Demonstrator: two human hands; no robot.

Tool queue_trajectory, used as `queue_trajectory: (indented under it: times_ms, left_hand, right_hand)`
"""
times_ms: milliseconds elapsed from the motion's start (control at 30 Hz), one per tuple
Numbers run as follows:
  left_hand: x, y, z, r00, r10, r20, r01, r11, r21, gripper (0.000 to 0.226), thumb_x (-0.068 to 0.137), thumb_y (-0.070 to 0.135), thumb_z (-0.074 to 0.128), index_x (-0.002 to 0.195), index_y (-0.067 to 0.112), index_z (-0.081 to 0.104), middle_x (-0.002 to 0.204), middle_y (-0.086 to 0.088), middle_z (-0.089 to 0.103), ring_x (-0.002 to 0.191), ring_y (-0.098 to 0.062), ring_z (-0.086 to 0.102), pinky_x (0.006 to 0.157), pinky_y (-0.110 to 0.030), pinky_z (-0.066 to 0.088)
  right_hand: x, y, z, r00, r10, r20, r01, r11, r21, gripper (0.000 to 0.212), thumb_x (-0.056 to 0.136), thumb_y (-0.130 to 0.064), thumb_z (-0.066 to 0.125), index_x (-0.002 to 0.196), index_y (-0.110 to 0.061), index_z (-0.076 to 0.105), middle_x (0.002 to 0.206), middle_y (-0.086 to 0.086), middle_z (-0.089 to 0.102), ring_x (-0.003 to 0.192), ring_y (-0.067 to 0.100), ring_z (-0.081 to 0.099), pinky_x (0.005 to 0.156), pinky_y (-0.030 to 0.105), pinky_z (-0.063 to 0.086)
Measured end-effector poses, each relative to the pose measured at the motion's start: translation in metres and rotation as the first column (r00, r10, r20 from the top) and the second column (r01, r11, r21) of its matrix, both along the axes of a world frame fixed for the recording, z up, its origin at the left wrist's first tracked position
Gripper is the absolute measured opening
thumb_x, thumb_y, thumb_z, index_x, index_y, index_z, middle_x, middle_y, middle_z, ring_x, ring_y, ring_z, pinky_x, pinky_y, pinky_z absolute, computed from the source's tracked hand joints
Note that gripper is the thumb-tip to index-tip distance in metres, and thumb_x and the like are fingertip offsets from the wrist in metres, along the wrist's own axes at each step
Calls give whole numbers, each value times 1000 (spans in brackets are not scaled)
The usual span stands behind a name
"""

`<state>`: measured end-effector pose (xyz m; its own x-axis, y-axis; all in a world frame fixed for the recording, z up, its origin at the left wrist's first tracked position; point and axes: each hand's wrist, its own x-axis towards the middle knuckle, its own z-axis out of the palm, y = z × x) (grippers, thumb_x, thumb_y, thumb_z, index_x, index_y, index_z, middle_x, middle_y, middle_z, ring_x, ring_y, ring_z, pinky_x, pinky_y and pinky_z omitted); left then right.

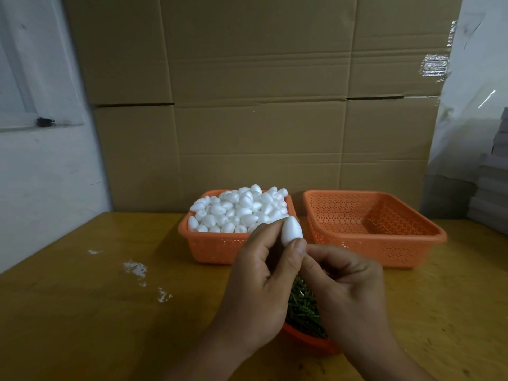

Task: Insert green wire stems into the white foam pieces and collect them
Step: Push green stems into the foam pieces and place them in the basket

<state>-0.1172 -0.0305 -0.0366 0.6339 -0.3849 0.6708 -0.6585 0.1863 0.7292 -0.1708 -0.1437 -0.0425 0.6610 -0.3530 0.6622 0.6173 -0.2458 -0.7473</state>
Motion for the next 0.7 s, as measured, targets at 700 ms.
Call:
queue_trajectory:
  times_ms: [700]
  left_hand:
    - [22, 3, -23, 971, 210, -114, -205, 977, 49, 27, 100, 53, 41, 112, 34, 56, 79, 2, 62, 61, -1, 54, 57, -23, 47]
  right_hand:
    - [75, -97, 33, 703, -623, -344, 405, 748, -526, 24, 95, -32, 65, 82, -16, 77, 61, -1, 68, 52, 26, 61, 50, 34, 43]
